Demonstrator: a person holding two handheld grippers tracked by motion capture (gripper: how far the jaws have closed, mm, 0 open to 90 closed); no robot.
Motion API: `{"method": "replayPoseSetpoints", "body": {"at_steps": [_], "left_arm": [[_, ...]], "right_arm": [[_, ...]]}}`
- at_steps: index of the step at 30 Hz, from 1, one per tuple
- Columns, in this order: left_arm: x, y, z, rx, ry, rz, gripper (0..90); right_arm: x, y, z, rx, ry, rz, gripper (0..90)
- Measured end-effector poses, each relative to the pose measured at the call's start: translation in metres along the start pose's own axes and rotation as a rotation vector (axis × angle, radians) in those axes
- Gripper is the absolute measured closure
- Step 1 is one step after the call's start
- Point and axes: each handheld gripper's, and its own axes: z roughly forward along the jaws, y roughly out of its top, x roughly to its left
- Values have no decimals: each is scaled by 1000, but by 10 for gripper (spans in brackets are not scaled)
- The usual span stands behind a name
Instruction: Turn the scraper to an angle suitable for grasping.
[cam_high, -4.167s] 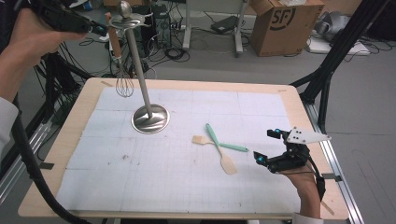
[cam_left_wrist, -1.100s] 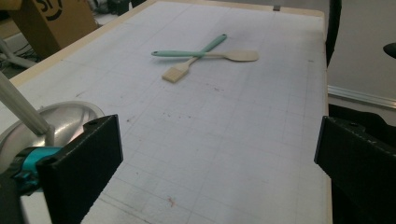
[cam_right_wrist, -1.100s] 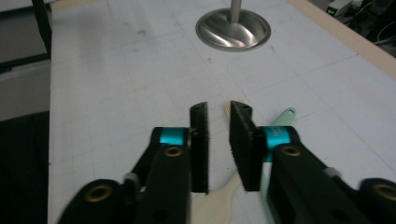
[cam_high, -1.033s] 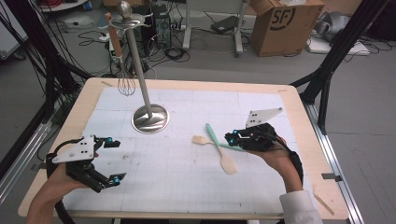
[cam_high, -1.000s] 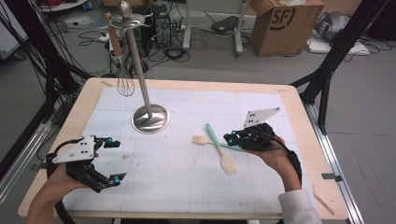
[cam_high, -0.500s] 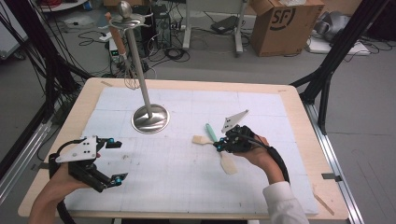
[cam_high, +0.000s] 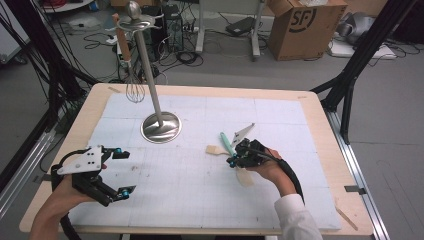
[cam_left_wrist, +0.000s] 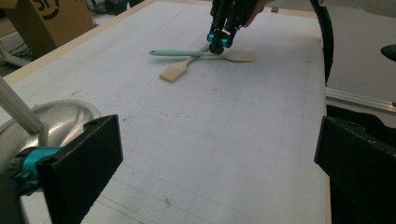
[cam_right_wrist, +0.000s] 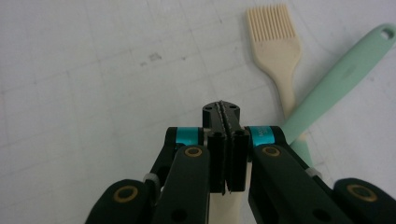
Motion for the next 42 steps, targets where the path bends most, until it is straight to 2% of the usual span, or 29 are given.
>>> {"method": "replayPoseSetpoints", "body": {"at_steps": [7, 15, 18, 19, 20, 31, 33, 36, 39, 42], "left_arm": [[-1, 0, 2, 5, -9, 4, 17], [-2, 0, 4, 10, -18, 6, 17], [-2, 0, 4, 10, -18, 5, 17], [-2, 0, 4, 10, -19, 4, 17], [-2, 0, 5, 11, -18, 4, 17], [-2, -1, 5, 15, -20, 3, 17], [-1, -1, 5, 18, -18, 3, 17], [-1, -1, 5, 19, -19, 5, 17], [-2, -1, 6, 18, -21, 2, 17], [-2, -1, 7, 18, -20, 2, 17]], "right_arm": [[-1, -5, 6, 79, -22, 0, 896], [3, -4, 11, 112, -43, -51, 896], [2, -6, 8, 116, -36, -29, 896], [1, -7, 8, 119, -39, -37, 896], [1, -8, 7, 117, -34, -20, 896], [-6, -34, -12, 149, -42, 33, 896], [-6, -35, -16, 139, -39, 40, 896], [-8, -36, -25, 86, -65, 53, 896], [-13, -36, -32, 26, -94, 96, 896], [-17, -36, -37, -7, -118, 140, 896]]}}
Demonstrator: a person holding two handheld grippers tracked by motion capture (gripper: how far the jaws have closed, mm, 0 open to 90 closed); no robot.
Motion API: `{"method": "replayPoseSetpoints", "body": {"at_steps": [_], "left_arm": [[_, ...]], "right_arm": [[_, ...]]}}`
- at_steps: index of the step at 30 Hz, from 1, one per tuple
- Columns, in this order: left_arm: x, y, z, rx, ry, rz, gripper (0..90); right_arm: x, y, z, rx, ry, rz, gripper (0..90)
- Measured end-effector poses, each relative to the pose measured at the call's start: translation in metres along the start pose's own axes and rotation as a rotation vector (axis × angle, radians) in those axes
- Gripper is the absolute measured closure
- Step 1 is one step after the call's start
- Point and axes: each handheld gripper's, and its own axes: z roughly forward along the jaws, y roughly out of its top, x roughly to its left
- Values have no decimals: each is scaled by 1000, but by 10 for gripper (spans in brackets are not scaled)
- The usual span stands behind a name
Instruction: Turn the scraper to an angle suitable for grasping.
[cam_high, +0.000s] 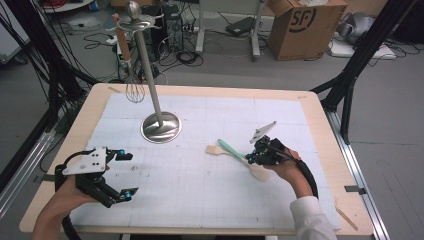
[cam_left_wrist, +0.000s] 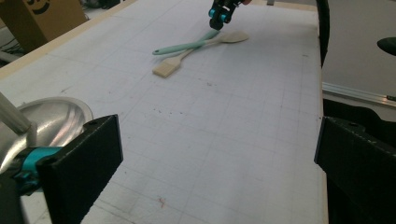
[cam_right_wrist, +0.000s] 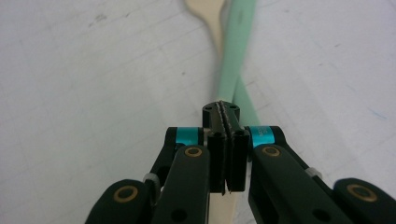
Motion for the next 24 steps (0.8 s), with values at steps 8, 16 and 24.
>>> {"method": "replayPoseSetpoints", "body": {"at_steps": [8, 16, 24], "left_arm": [[0, -1, 0, -1, -5, 1, 17], [0, -2, -2, -4, -3, -4, 17], [1, -2, -3, -7, -1, -7, 17]], "right_arm": [[-3, 4, 10, 22, -12, 28, 896], [-8, 6, 18, 55, -15, 44, 896], [-5, 6, 26, 87, 10, 21, 896]]}}
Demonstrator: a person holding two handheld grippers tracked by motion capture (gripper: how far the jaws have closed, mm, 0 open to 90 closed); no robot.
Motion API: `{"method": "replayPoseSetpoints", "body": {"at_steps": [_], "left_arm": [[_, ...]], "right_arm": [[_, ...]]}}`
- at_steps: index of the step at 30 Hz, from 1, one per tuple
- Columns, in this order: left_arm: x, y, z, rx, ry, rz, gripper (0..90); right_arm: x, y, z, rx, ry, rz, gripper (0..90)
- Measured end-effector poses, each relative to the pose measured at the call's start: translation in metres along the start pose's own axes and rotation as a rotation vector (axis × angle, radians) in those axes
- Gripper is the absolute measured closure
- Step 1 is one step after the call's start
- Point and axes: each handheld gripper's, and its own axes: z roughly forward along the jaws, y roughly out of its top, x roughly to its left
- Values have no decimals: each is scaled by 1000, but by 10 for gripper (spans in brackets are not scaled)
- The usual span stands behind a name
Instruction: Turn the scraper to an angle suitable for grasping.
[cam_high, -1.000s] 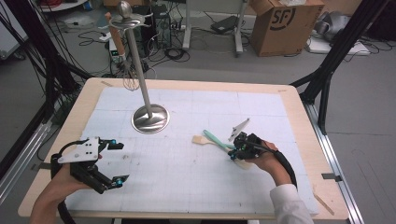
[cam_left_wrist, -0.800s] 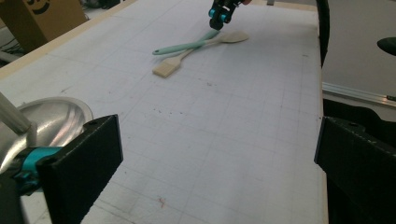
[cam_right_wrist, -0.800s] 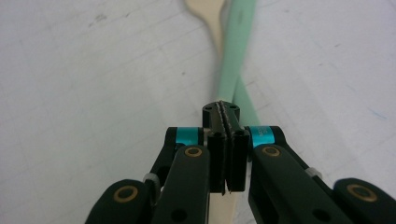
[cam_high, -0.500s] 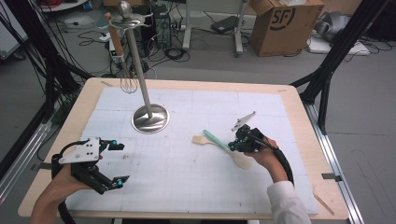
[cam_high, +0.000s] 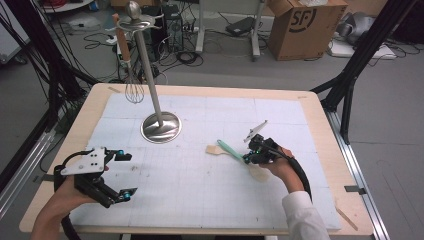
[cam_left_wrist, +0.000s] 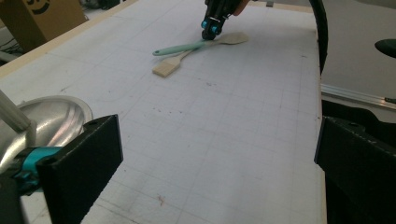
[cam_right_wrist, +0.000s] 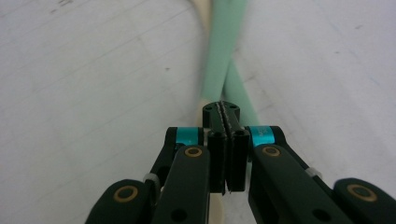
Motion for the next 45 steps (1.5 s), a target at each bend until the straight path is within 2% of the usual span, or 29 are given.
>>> {"method": "replayPoseSetpoints", "body": {"at_steps": [2, 4, 7, 8, 12, 14, 25, 27, 28, 29, 34, 38, 43, 45], "left_arm": [[0, 0, 0, 2, 0, 3, 17], [0, 0, 0, 2, 0, 3, 17], [0, 0, 0, 1, 0, 0, 17], [0, 0, 0, 4, 0, 2, 17], [0, 0, 1, 8, 0, 1, 17], [0, 0, 1, 6, -4, 3, 16], [0, 0, 1, 8, -4, 5, 17], [0, 0, 1, 8, -3, 2, 17], [0, 0, 1, 11, -3, 5, 17], [0, 0, 1, 11, -2, 4, 17], [0, -1, 2, 17, -4, 4, 17], [0, -1, 2, 15, -4, 3, 17], [-1, -1, 2, 14, -7, 4, 17], [-1, -1, 2, 13, -6, 2, 17]], "right_arm": [[3, 0, 1, 7, 4, -29, 896], [6, 1, 1, 9, 33, -59, 896], [11, 2, 1, 19, 59, -70, 897], [12, 2, 2, 13, 70, -89, 897], [18, 3, 2, 25, 99, -97, 897], [21, 3, 2, 30, 93, -115, 897], [38, 3, -2, 60, 127, -157, 897], [41, 5, -2, 44, 124, -182, 897], [43, 5, -3, 43, 131, -179, 897], [47, 8, -3, 43, 150, -198, 897], [55, 17, -3, 44, 147, -248, 896], [59, 18, 0, 70, 155, -250, 897], [56, 12, 5, 119, 141, -247, 897], [55, 8, 4, 112, 150, -236, 897]]}}
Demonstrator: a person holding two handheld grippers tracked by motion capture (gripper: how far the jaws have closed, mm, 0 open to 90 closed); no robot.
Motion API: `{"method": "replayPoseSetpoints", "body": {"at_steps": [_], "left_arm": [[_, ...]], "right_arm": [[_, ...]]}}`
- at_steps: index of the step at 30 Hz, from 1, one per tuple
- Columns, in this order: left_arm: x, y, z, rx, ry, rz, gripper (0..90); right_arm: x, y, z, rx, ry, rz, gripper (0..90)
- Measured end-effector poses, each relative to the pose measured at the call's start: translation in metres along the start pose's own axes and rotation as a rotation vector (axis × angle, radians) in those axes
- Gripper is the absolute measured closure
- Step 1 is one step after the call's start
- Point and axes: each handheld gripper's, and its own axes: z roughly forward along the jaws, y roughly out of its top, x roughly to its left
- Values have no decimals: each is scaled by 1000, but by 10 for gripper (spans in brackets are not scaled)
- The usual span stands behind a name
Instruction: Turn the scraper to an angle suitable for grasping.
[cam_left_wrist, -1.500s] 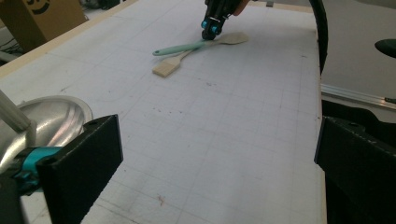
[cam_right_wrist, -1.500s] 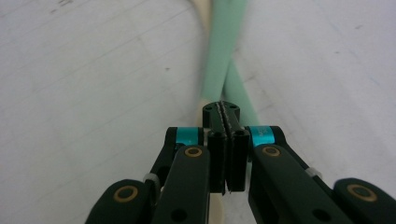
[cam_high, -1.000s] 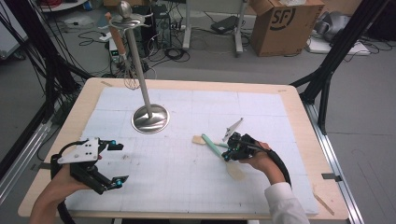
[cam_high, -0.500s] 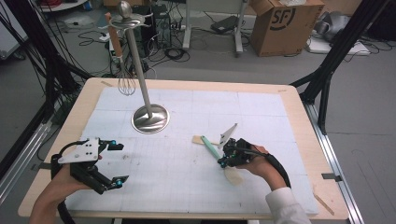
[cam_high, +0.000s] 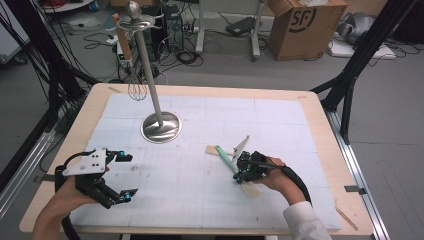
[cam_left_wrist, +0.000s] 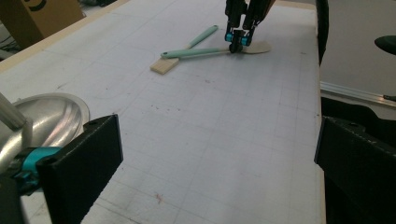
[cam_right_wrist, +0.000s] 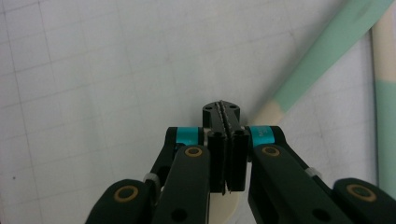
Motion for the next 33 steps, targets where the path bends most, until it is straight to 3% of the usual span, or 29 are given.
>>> {"method": "replayPoseSetpoints", "body": {"at_steps": [16, 24, 28, 33], "left_arm": [[0, -1, 0, 2, -1, -1, 17], [-1, -1, 2, 6, -1, -7, 17], [0, -1, 2, 9, -1, -1, 17], [-1, -1, 3, 12, -3, 0, 17]], "right_arm": [[-7, -45, -17, 27, 17, 72, 897], [-10, -72, -31, 54, -14, 132, 897], [-9, -75, -39, 23, -15, 138, 892], [-9, -69, -54, -30, -53, 146, 761]]}}
